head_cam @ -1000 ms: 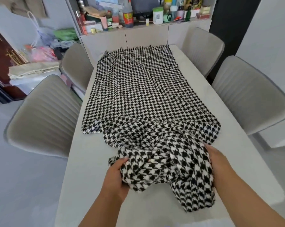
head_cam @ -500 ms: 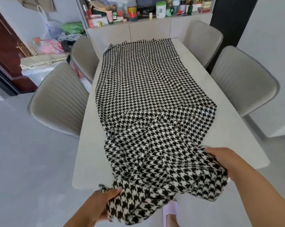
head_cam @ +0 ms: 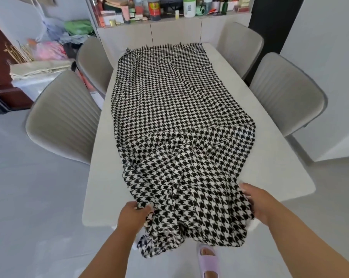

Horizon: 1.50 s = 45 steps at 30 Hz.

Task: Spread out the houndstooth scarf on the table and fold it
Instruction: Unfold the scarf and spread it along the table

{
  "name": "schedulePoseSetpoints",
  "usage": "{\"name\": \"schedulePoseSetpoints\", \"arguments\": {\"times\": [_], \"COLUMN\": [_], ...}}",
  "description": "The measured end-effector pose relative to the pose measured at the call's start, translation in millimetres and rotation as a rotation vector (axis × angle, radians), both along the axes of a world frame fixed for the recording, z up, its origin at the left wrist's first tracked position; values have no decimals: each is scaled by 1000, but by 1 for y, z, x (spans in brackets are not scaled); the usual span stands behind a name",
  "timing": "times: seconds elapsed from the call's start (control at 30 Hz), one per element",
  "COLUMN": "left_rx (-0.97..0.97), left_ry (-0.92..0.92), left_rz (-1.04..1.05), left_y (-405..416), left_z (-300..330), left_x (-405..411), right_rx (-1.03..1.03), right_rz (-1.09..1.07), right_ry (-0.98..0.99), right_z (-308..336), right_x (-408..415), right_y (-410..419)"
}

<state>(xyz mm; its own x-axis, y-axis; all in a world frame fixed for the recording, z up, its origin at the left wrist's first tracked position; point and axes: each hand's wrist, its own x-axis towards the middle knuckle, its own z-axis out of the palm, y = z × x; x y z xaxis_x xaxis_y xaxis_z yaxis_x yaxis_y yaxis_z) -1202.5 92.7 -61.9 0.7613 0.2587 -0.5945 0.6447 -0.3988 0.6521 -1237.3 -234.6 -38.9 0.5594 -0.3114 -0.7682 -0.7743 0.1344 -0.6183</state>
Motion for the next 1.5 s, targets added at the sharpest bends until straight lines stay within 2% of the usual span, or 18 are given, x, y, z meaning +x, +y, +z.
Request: {"name": "schedulePoseSetpoints", "arguments": {"times": [0.07,0.2,0.3,0.37,0.47,0.63,0.7,0.77,0.87,0.93,1.1,1.23,1.33,1.4,1.47,1.5], "left_rx": [-176,-388,-604,-638,-559,-216,-176,-156,-255,-315,-281,-139,39,78,103,109], "left_ry": [22,-15,75,160,265,433,371,234,95,29,-31,-126,-151,-155,-158,-156], "left_rz": [81,227,330,351,253,126,144,174,233,242,265,379,318,302,276,277], "left_y": [-4,16,30,37,46,70,80,68,55,57,64,83,86,80,76,76], "left_z": [6,17,19,18,17,19,4,15,17,7,5,8,10,11,7,3], "left_x": [-1,-3,-5,-7,-6,6,14,13,10,10,6,8,8,8,9,10], "right_rx": [56,97,188,226,206,28,-50,-97,-167,-220,-409,-678,-699,-851,-1048,-1096], "right_rz": [23,55,1,28,155,332,281,176,73,2,-175,-256,-399,-341,-130,-4], "right_ry": [28,72,34,56,144,226,188,92,39,26,57,9,2,61,118,56], "right_z": [-1,1,1,-3,-2,9,8,6,2,-5,-9,-10,-9,-8,-8,-9], "right_x": [2,1,-1,-2,-7,-6,-4,-3,2,6,9,10,13,19,19,19], "right_y": [1,-8,-12,-13,-18,-40,-48,-49,-43,-43,-47,-67,-66,-63,-49,-38]}}
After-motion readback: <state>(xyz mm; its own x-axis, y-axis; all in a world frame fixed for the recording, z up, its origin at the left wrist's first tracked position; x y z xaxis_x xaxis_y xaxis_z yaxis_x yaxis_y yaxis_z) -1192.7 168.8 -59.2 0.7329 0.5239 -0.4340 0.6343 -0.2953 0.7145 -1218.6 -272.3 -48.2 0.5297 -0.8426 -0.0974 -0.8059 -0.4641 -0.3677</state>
